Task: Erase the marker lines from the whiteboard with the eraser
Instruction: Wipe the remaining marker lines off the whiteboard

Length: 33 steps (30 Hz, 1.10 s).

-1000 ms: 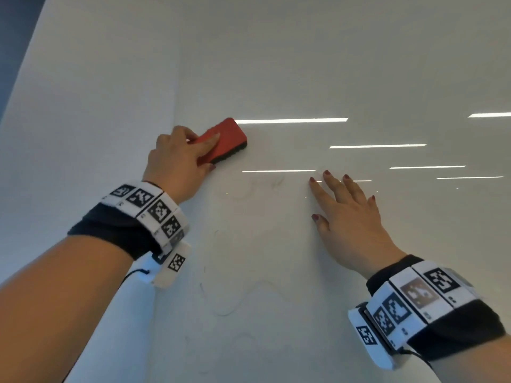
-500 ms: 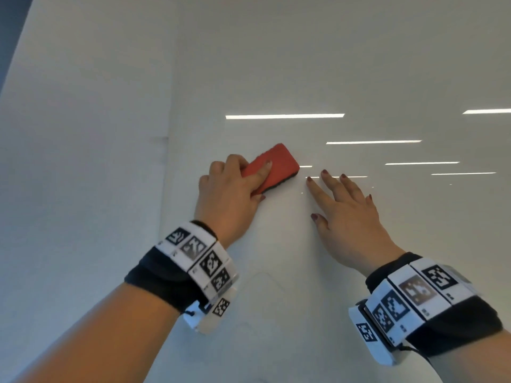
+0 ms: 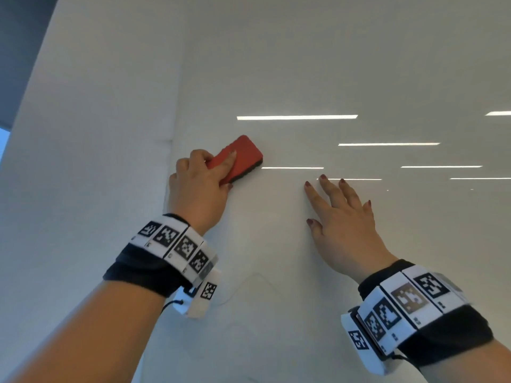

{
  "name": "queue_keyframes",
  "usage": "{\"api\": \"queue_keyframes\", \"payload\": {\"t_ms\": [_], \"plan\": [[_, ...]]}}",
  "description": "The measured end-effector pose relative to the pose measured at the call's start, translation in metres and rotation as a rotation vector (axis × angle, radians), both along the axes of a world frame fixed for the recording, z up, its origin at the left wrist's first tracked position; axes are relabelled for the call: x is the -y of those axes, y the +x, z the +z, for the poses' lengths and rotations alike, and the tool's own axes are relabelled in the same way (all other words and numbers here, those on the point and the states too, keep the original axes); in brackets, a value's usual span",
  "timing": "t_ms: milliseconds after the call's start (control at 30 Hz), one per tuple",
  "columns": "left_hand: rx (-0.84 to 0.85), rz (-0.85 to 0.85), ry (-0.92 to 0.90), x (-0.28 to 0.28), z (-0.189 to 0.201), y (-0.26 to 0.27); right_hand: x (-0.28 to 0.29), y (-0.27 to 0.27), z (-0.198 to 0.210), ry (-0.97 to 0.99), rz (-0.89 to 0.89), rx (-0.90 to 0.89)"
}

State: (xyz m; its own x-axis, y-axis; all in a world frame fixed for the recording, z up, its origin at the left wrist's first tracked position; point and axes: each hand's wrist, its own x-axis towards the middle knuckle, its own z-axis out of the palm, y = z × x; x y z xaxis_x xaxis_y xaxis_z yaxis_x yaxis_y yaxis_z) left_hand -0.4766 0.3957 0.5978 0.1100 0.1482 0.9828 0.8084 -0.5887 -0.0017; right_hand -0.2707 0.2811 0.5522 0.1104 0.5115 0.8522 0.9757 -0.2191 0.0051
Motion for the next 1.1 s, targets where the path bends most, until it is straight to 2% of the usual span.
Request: {"api": "queue_keyframes", "payload": {"t_ms": [100, 200, 467, 733, 833, 1100], "plan": [[-0.014, 0.017, -0.015, 0.006, 0.014, 0.018, 0.001, 0.001, -0.001, -0.008, 0.004, 0.006], [-0.059, 0.014, 0.003, 0.015, 0.009, 0.034, 0.002, 0.001, -0.002, -0.004, 0.009, 0.023], [-0.100, -0.044, 0.041, 0.023, -0.063, 0.051, 0.009, 0.003, -0.015, -0.016, 0.048, 0.042], [-0.142, -0.060, 0.054, 0.028, -0.140, 0.042, 0.017, 0.007, -0.051, -0.056, 0.085, 0.023], [-0.141, -0.034, 0.066, 0.024, -0.133, 0.032, 0.016, 0.006, -0.057, -0.069, 0.077, 0.023], [-0.098, -0.016, 0.003, 0.008, -0.066, 0.003, 0.013, -0.004, -0.057, -0.040, 0.039, -0.021]]}}
